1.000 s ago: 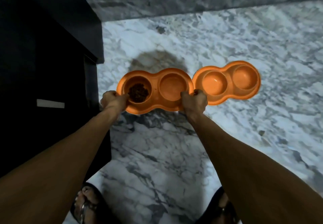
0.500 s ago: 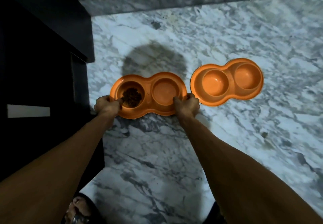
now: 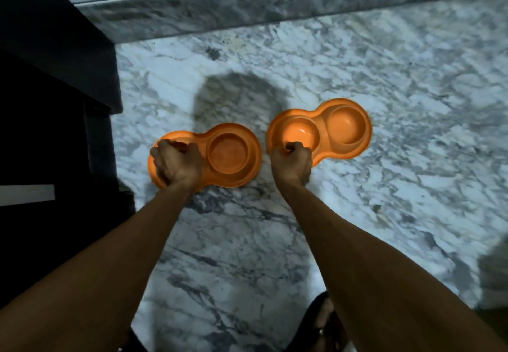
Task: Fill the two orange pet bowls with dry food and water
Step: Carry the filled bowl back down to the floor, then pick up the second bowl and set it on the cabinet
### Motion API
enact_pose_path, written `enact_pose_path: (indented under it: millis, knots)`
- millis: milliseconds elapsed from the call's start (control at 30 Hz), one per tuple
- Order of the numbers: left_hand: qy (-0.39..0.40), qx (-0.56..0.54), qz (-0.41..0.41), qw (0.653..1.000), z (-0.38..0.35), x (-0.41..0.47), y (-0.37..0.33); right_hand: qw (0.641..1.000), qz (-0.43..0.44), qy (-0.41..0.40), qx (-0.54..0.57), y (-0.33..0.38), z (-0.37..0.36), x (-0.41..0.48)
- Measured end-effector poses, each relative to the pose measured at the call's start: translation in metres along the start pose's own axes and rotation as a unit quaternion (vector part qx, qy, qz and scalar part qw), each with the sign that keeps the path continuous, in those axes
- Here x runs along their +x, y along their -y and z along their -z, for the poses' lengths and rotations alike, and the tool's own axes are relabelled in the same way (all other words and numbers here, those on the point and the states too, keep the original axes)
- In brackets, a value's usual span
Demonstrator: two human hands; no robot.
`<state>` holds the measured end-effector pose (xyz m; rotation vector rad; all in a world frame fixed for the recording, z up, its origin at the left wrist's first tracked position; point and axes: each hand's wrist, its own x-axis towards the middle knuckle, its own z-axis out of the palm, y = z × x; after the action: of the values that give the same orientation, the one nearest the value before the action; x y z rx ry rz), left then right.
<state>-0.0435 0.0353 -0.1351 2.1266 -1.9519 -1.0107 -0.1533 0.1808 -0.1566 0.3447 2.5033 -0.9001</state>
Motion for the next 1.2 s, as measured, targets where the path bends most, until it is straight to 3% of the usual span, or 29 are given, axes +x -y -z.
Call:
enact_pose_path:
  millis: [100, 167, 367, 467, 700, 933, 1200]
  knots:
    - [0.036, -0.017, -0.104, 0.994, -0.031, -0.046, -0.028, 0.999, 0.009, -0.041, -0.005, -0.004, 0.039, 0.032]
    - [0.083, -0.047, -0.111, 0.989, -0.062, -0.073, -0.042, 0.998, 0.009, -0.069, -0.011, -0.01, 0.064, 0.059]
    - [0.236, -0.049, 0.019, 0.97, -0.145, -0.122, -0.056, 0.994, -0.053, -0.067, -0.069, -0.032, 0.108, 0.135]
    - [0.234, -0.084, 0.097, 0.964, -0.169, -0.126, -0.058, 0.994, -0.092, -0.041, -0.047, -0.042, 0.11, 0.16]
    - [0.193, -0.108, 0.177, 0.959, -0.179, -0.116, -0.064, 0.997, -0.072, -0.004, -0.034, -0.059, 0.11, 0.167]
    - [0.184, -0.143, 0.145, 0.962, -0.115, -0.145, -0.088, 0.995, -0.098, -0.007, -0.002, -0.031, 0.17, 0.117]
    - [0.116, -0.129, 0.048, 0.984, 0.073, -0.187, -0.221, 0.994, -0.067, 0.001, 0.085, 0.126, 0.289, 0.025]
